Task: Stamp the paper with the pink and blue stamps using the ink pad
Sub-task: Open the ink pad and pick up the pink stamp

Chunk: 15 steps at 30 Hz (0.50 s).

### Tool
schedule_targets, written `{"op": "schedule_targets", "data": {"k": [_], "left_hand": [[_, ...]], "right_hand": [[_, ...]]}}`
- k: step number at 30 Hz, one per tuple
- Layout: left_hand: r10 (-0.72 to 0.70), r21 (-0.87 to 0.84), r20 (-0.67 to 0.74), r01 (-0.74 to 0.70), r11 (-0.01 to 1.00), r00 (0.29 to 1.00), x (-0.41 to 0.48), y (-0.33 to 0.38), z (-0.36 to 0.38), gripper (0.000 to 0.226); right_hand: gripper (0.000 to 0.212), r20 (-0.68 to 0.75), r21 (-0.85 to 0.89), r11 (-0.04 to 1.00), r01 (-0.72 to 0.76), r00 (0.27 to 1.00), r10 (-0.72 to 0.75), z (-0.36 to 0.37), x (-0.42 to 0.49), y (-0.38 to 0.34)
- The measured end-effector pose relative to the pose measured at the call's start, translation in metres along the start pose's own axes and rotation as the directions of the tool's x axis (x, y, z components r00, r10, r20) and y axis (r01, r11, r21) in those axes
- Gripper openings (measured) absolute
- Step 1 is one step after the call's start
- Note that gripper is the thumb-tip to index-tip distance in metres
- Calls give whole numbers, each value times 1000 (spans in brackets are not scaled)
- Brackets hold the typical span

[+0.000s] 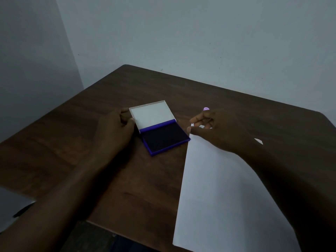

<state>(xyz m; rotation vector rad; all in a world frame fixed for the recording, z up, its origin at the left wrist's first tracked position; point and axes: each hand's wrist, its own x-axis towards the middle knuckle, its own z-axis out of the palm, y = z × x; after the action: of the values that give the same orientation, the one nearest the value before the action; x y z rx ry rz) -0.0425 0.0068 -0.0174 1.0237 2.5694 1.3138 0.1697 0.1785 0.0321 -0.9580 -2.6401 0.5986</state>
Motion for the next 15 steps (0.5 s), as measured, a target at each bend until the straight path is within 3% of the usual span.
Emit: {"op": "schedule_targets", "data": {"k": [2,6,9,15], "left_hand": [[-5,53,3,5,999,1000,1,-1,1,14],[59,70,32,-61,996,998,0,1,-2,26],[72,55,14,-72,996,997,-1,1,-2,25],[72,60,13,-73,995,997,0,1,0,25]], "right_hand": [[12,-2,26,1000,-2,1000,2,4,8,1],[12,3,-1,999,32,999,-32,9,18,2],[18,19,-17,1000,-22,1000,22,7,24,11],[21,-252,94,988,-124,957,144,-33,33,41]]}}
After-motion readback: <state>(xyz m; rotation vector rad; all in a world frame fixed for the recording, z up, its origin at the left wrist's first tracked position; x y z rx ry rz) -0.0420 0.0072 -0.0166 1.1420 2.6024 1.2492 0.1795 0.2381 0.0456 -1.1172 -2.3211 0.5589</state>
